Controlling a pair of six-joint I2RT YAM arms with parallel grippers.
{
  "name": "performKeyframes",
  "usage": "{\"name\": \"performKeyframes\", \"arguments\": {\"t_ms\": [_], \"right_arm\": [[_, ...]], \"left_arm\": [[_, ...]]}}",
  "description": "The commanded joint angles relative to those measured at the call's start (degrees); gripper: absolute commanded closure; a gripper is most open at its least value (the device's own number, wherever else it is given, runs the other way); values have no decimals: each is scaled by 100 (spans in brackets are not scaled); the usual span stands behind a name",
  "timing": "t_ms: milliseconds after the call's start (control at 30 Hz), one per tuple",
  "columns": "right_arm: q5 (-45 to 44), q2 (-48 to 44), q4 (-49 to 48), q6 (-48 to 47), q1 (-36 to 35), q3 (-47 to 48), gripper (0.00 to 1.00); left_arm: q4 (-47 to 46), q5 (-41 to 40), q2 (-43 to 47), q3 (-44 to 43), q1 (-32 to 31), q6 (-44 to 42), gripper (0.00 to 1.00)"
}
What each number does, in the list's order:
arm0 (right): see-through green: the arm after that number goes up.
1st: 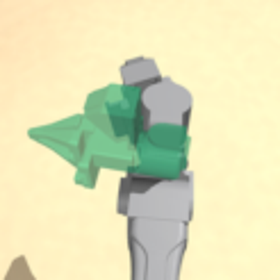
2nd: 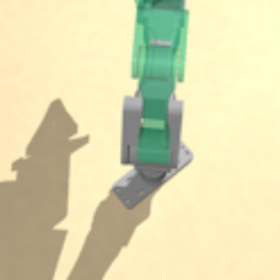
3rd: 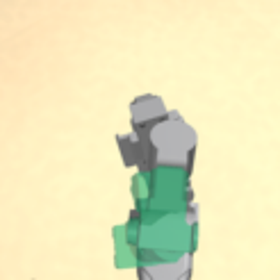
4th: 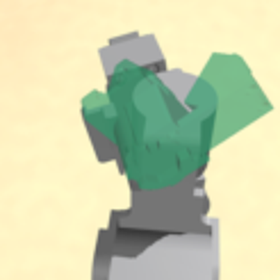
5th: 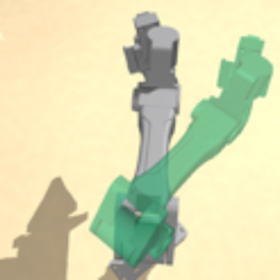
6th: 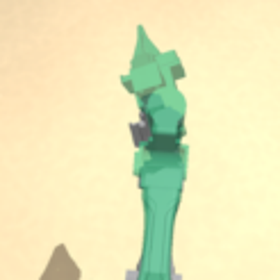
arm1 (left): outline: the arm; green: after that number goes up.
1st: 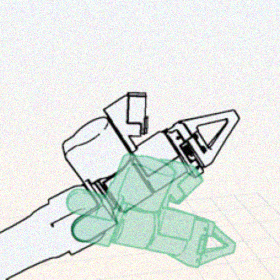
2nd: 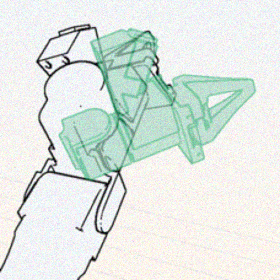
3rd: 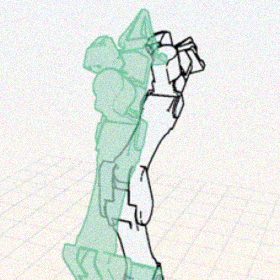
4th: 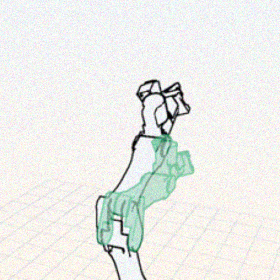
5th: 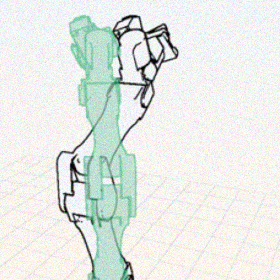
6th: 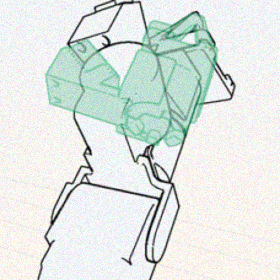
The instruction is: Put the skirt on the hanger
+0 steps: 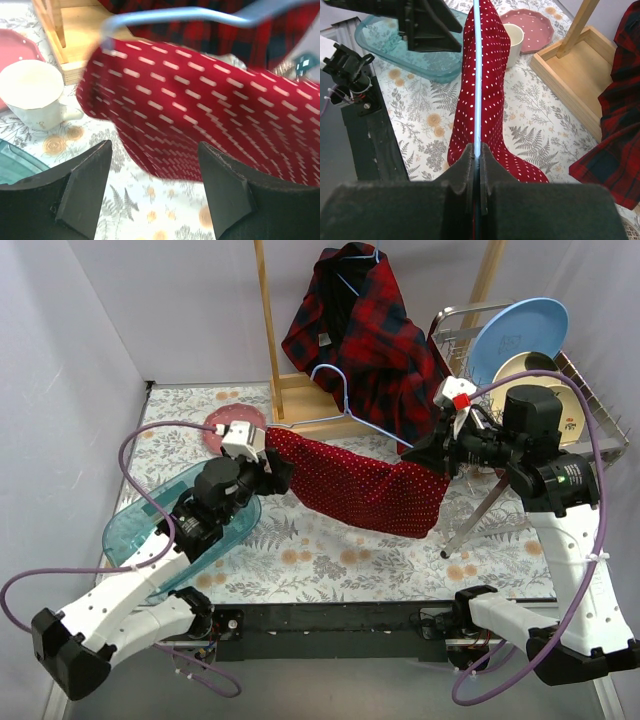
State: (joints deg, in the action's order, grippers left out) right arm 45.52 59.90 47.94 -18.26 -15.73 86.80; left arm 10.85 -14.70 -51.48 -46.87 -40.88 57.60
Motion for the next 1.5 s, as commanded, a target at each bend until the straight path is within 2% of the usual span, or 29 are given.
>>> {"name": "performKeyframes", "arguments": {"t_ms": [0,100,233,300,567,600,767,867,1067,1167,1300,1433,1467], "right_arm": [[467,74,-461,165,96,390,99],[546,92,-479,200,140,425,99],[599,75,-496,200,175,390,99],[616,74,-505,209,193,337,99],[713,101,-567,227,245,276,99],[696,92,-575,227,254,267,99],[511,74,-602,192,254,136,99],[519,83,-663,174,254,-57,99],[652,119,-795,200,254,-366,99],[581,101,-804,165,263,-445,99],[572,13,-848,156,263,-472,99],[704,31,-813,156,254,-471,99],[809,39,-804,156,254,-480,99]], "left_arm": [[-872,1934,-238,319,975,453,34],[-1276,2811,-590,407,1494,602,41],[-1498,3244,-740,459,1732,664,48],[-1629,3499,-653,539,1768,664,61],[-1578,3755,-617,478,1961,550,97],[-1577,3772,-600,434,1987,541,99],[-1525,4018,-267,162,2014,559,100],[-1358,4220,-169,-312,2014,620,100],[-1120,4765,-485,-1296,2014,699,100],[-883,4871,-635,-1517,2023,665,100],[-577,4521,-670,-1466,2023,550,100],[-234,3810,-801,-1368,2023,489,100],[-128,3338,-845,-1377,2023,454,100]]}}
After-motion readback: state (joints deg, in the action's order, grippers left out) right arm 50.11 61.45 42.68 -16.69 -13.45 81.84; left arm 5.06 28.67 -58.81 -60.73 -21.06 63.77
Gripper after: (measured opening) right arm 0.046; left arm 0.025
